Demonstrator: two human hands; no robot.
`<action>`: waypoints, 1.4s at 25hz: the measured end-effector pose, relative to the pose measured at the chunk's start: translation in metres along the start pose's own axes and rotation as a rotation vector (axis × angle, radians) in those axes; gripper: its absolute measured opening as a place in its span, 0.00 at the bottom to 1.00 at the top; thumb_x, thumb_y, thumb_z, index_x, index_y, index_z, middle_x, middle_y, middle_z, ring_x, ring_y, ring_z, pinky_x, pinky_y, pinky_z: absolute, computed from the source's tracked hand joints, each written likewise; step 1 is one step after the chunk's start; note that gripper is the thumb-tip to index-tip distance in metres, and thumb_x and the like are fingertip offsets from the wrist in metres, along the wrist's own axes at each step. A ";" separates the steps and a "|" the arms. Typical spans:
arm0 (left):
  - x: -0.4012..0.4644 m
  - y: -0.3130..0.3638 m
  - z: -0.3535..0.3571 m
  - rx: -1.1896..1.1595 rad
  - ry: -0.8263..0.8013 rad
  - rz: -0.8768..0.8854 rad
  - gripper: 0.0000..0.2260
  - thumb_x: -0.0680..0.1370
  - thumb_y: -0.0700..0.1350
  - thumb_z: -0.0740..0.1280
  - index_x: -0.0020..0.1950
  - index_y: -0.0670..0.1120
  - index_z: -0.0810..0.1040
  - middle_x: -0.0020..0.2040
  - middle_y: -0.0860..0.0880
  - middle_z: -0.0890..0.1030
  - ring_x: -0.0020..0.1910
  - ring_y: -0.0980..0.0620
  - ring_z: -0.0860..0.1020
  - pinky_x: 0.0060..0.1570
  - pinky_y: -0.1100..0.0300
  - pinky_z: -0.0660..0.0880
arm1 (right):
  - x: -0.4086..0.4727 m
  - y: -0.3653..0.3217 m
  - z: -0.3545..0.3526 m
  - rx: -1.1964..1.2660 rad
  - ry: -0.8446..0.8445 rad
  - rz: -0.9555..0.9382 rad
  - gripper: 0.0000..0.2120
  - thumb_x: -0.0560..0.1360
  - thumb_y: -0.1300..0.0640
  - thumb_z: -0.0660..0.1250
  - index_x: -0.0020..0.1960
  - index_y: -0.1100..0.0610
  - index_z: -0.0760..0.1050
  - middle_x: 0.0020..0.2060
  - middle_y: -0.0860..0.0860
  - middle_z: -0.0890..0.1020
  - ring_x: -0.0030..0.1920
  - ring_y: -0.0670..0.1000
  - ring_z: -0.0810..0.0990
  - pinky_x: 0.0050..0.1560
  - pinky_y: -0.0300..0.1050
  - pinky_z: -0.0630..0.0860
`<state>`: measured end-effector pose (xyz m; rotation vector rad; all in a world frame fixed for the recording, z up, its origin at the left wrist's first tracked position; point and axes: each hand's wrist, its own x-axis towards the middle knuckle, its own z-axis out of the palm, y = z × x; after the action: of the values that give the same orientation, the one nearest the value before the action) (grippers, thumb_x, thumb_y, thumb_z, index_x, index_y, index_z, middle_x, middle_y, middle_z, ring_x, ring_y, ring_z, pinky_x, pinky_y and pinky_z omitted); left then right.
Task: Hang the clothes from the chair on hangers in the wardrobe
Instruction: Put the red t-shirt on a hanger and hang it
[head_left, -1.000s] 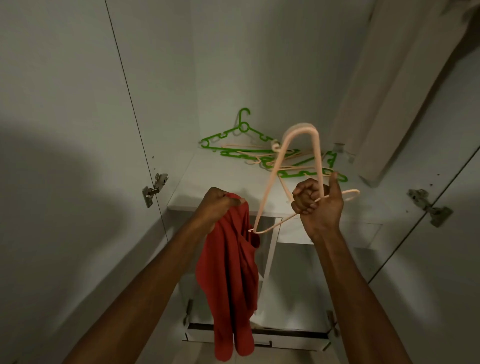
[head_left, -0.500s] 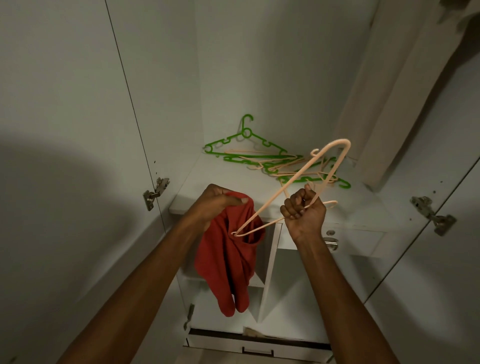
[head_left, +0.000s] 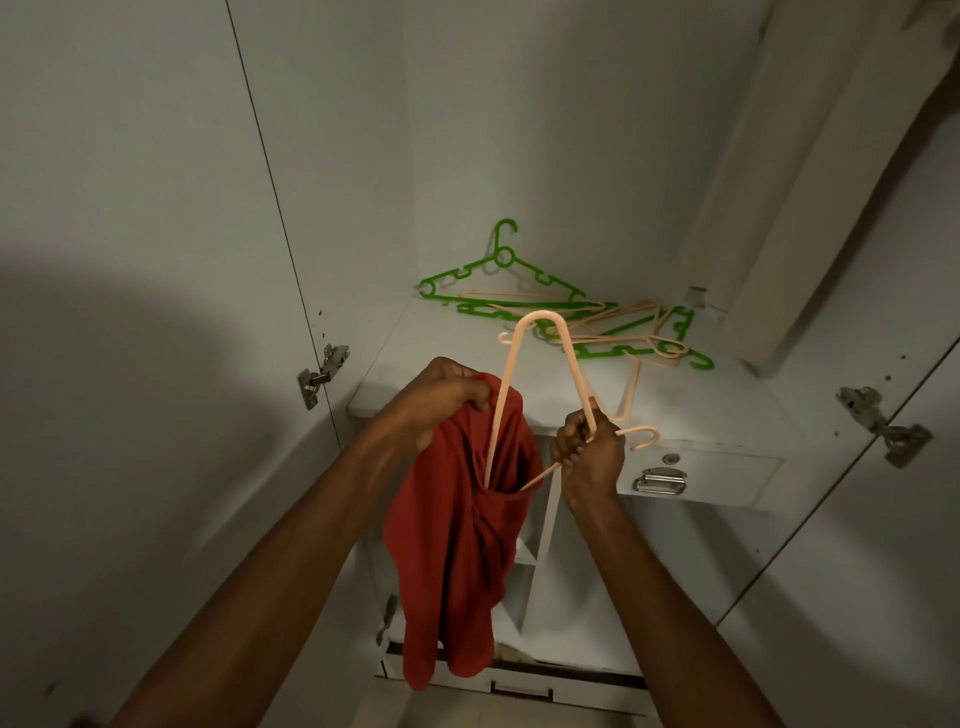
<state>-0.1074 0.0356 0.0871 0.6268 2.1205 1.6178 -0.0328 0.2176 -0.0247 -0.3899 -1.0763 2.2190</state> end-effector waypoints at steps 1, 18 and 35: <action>-0.001 -0.001 0.000 0.014 -0.005 -0.003 0.07 0.69 0.29 0.66 0.42 0.30 0.82 0.40 0.37 0.85 0.41 0.50 0.82 0.51 0.56 0.76 | 0.000 -0.001 -0.001 0.008 0.009 -0.011 0.22 0.84 0.55 0.56 0.33 0.59 0.70 0.22 0.51 0.66 0.20 0.47 0.58 0.25 0.41 0.51; -0.004 0.014 -0.002 -0.007 -0.238 -0.030 0.23 0.65 0.27 0.58 0.51 0.39 0.87 0.49 0.43 0.87 0.51 0.49 0.83 0.54 0.57 0.79 | 0.005 0.000 -0.052 -0.302 0.255 -0.107 0.19 0.83 0.53 0.63 0.36 0.60 0.74 0.24 0.52 0.71 0.22 0.48 0.65 0.26 0.39 0.59; 0.019 -0.028 0.001 0.649 0.219 0.235 0.09 0.75 0.40 0.69 0.45 0.48 0.89 0.37 0.51 0.86 0.33 0.55 0.79 0.34 0.61 0.69 | -0.013 -0.032 -0.077 -0.840 0.078 -0.290 0.24 0.85 0.54 0.61 0.33 0.63 0.73 0.22 0.47 0.74 0.25 0.44 0.71 0.32 0.43 0.67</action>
<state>-0.1253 0.0406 0.0593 0.9565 2.8498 1.1141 0.0295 0.2693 -0.0475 -0.6113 -1.8571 1.4036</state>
